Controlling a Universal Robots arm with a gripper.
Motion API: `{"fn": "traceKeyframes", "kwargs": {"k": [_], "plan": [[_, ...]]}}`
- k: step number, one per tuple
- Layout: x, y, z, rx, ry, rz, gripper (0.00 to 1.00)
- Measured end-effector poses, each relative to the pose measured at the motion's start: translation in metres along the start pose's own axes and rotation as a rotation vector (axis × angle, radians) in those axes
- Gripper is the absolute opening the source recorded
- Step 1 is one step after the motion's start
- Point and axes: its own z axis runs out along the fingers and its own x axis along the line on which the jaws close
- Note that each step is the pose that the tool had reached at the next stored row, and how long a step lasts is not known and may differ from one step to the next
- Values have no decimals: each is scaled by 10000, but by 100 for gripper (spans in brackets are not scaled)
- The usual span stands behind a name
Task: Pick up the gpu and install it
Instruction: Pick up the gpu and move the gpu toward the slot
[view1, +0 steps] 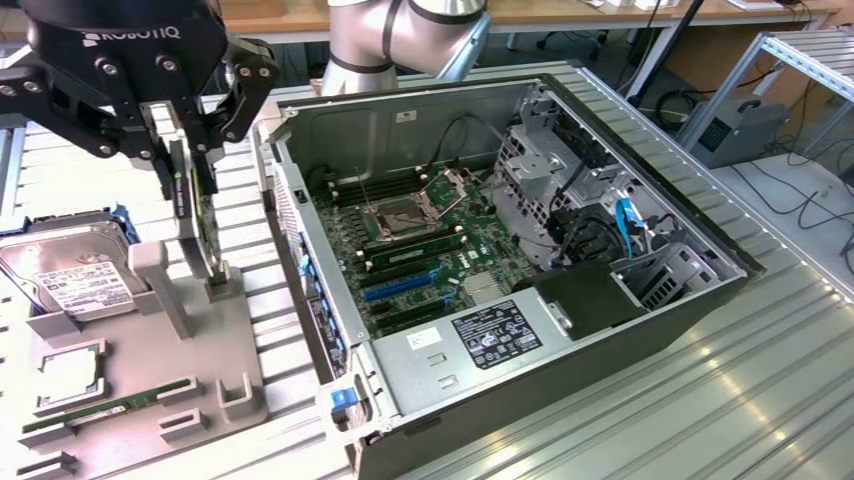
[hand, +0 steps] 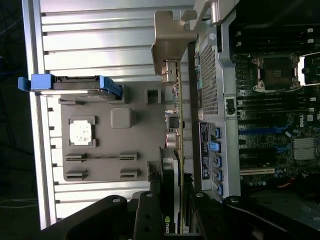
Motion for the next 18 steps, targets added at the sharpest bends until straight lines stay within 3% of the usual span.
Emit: {"fn": "traceKeyframes", "kwargs": {"k": [9, 18], "plan": [[-263, 15, 5, 1, 1, 0, 27], [-623, 35, 14, 0, 0, 0, 27]]}}
